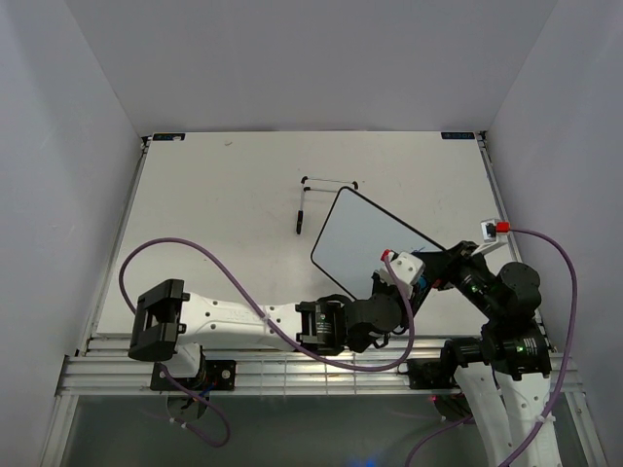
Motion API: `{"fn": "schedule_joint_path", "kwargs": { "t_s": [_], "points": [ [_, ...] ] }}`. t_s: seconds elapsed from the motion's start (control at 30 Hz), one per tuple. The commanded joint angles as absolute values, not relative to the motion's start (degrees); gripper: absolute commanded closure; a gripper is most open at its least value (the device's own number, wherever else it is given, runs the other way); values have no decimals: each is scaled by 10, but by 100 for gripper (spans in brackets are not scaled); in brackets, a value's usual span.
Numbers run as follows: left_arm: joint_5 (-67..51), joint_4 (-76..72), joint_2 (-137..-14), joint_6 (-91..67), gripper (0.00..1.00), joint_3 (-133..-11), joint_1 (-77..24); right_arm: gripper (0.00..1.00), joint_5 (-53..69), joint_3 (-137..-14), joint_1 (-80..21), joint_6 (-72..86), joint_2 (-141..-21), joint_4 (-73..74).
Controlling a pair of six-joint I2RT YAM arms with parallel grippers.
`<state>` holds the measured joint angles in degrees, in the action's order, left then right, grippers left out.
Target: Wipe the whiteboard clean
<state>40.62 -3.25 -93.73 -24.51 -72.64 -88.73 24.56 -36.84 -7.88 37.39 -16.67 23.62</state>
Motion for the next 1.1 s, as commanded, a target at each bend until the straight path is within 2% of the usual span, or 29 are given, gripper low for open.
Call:
{"fn": "schedule_joint_path", "kwargs": {
  "t_s": [0.0, 0.13, 0.3, 0.67, 0.83, 1.07],
  "points": [
    [342, -19, -968, -227, 100, -751, -893, 92, 342, -386, -90, 454, -146, 91],
    [358, 48, -983, -246, 100, -773, -874, 92, 342, -399, -91, 447, -144, 98],
    [365, 80, -957, -293, 100, -735, -826, 92, 349, -429, -91, 437, -144, 115],
    [375, -18, -888, -286, 100, -621, -752, 92, 376, -427, -91, 452, -141, 111],
    [393, -9, -887, -309, 100, -589, -719, 92, 373, -437, -91, 436, -140, 131],
    [367, -18, -837, -344, 100, -487, -608, 92, 391, -480, -91, 430, -152, 134]
  ]
}}
